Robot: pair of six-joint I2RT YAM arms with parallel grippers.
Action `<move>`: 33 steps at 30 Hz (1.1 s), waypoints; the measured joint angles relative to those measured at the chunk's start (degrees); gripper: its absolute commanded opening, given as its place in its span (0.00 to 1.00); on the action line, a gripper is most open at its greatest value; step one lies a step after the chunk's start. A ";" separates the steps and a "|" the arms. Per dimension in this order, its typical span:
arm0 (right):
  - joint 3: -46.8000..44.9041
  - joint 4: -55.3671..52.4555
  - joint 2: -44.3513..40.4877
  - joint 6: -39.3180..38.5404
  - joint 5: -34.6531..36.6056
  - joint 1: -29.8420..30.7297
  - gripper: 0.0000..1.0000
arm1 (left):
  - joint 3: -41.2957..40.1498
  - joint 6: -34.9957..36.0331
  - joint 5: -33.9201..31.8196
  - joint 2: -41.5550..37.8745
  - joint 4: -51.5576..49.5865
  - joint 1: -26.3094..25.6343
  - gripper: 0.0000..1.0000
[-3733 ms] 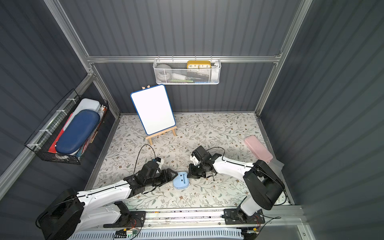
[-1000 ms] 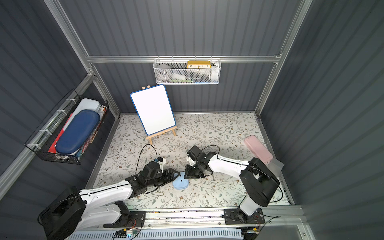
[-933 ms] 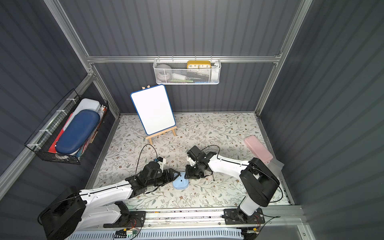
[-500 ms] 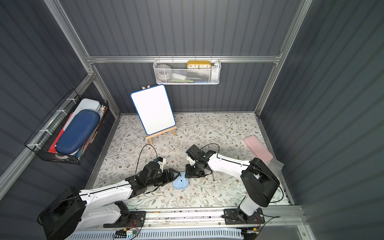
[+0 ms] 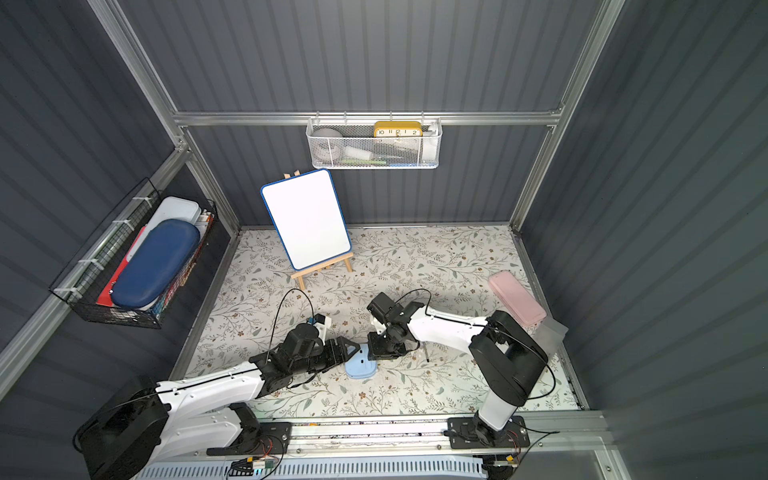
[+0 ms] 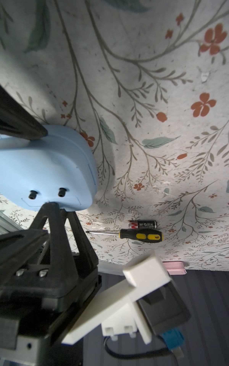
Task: Remove the battery from the alarm
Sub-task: Install the cover on the alarm.
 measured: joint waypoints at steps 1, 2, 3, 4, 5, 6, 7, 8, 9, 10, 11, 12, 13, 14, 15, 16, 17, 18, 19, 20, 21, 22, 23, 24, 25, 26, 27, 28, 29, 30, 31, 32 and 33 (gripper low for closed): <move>0.00 -0.02 -0.17 0.11 0.09 0.09 0.32 | 0.00 0.00 0.00 0.00 0.00 0.00 0.75; 0.00 -0.04 -0.35 0.15 0.26 0.13 0.33 | 0.00 0.00 0.00 0.00 0.00 0.00 0.75; 0.00 0.00 -0.61 0.22 0.46 0.13 0.33 | 0.00 0.00 0.00 0.00 0.00 0.00 0.75; 0.00 0.00 -1.03 0.33 0.61 0.17 0.33 | 0.00 -0.04 0.00 0.00 0.00 0.00 0.75; 0.00 -0.02 -1.60 0.39 0.83 0.22 0.33 | 0.00 -0.07 -0.02 0.00 0.00 0.00 0.75; 0.00 -0.04 -2.45 0.44 1.14 0.22 0.34 | 0.00 -0.11 -0.02 -0.02 0.00 0.00 0.75; 0.00 0.00 -3.48 0.59 1.49 0.22 0.34 | 0.00 -0.13 -0.02 -0.07 0.00 0.00 0.75; 0.02 0.02 -4.33 0.66 1.77 0.22 0.34 | 0.00 -0.13 -0.02 -0.17 -0.02 0.00 0.75; 0.07 0.04 -5.31 0.81 2.08 0.17 0.34 | 0.00 -0.13 -0.02 -0.35 -0.02 0.00 0.75; 0.20 0.11 -6.08 0.87 2.23 0.09 0.34 | 0.00 -0.13 -0.04 -0.55 -0.04 0.00 0.75; 0.39 0.00 -6.29 0.94 2.36 0.02 0.33 | 0.00 -0.13 -0.04 -0.70 -0.04 0.00 0.75; 0.70 0.04 -6.21 0.92 2.32 -0.13 0.33 | 0.00 -0.13 -0.02 -0.79 -0.04 0.00 0.75; 0.85 0.09 -5.86 0.85 2.16 -0.26 0.32 | 0.00 -0.15 -0.02 -0.87 -0.04 0.00 0.75; 0.85 0.04 -5.49 0.83 2.05 -0.35 0.32 | 0.00 -0.15 -0.04 -0.90 -0.04 0.00 0.76; 0.85 -0.07 -4.96 0.81 1.88 -0.46 0.32 | 0.00 -0.15 -0.04 -0.94 -0.04 0.00 0.76; 0.83 -0.09 -4.24 0.79 1.68 -0.59 0.32 | 0.00 -0.15 -0.04 -1.01 -0.07 0.00 0.76; 0.83 -0.11 -3.85 0.79 1.66 -0.63 0.32 | 0.00 -0.15 -0.04 -1.09 -0.07 0.00 0.76; 0.81 -0.20 -3.41 0.79 1.57 -0.66 0.32 | 0.00 -0.17 -0.04 -1.16 -0.07 0.00 0.76; 0.79 -0.31 -3.17 0.79 1.46 -0.63 0.32 | 0.00 -0.17 -0.04 -1.20 -0.07 0.00 0.76; 0.79 -0.39 -3.04 0.79 1.38 -0.63 0.32 | 0.00 -0.17 -0.02 -1.20 -0.07 0.00 0.76; 0.76 -0.42 -3.02 0.76 1.20 -0.63 0.32 | 0.00 -0.17 -0.02 -1.20 -0.07 0.00 0.76; 0.74 -0.39 -3.02 0.76 0.96 -0.63 0.32 | 0.00 -0.17 -0.04 -1.20 -0.07 0.00 0.76; 0.72 -0.37 -3.02 0.76 0.76 -0.63 0.32 | 0.00 -0.17 -0.02 -1.20 -0.07 0.00 0.76; 0.61 -0.33 -3.02 0.76 0.59 -0.63 0.32 | 0.00 -0.17 -0.02 -1.18 -0.04 0.00 0.76; 0.37 -0.26 -3.02 0.76 0.42 -0.63 0.32 | 0.00 -0.20 -0.02 -1.18 -0.04 0.00 0.76; 0.09 -0.20 -3.02 0.79 0.35 -0.63 0.32 | 0.00 -0.17 -0.02 -1.14 -0.02 0.00 0.76; -0.37 -0.07 -3.02 0.81 0.20 -0.63 0.32 | 0.00 -0.17 -0.02 -1.11 -0.02 0.00 0.76; -0.85 -0.04 -3.02 0.81 0.13 -0.63 0.32 | 0.00 -0.20 -0.02 -1.11 -0.02 0.00 0.76; -1.25 -0.07 -3.02 0.81 0.11 -0.63 0.32 | 0.00 -0.20 -0.02 -1.11 -0.02 0.00 0.76; -1.62 -0.09 -3.02 0.81 0.02 -0.63 0.32 | 0.00 -0.20 -0.02 -1.11 -0.04 0.00 0.76; -1.88 -0.15 -3.02 0.83 0.00 -0.63 0.32 | 0.00 -0.24 -0.02 -1.11 -0.02 0.00 0.76; -2.03 -0.22 -3.02 0.81 0.00 -0.63 0.32 | 0.00 -0.33 -0.02 -1.11 -0.02 0.00 0.76; -2.16 -0.17 -3.02 0.81 0.00 -0.63 0.32 | 0.00 -0.35 -0.04 -1.14 -0.04 0.00 0.76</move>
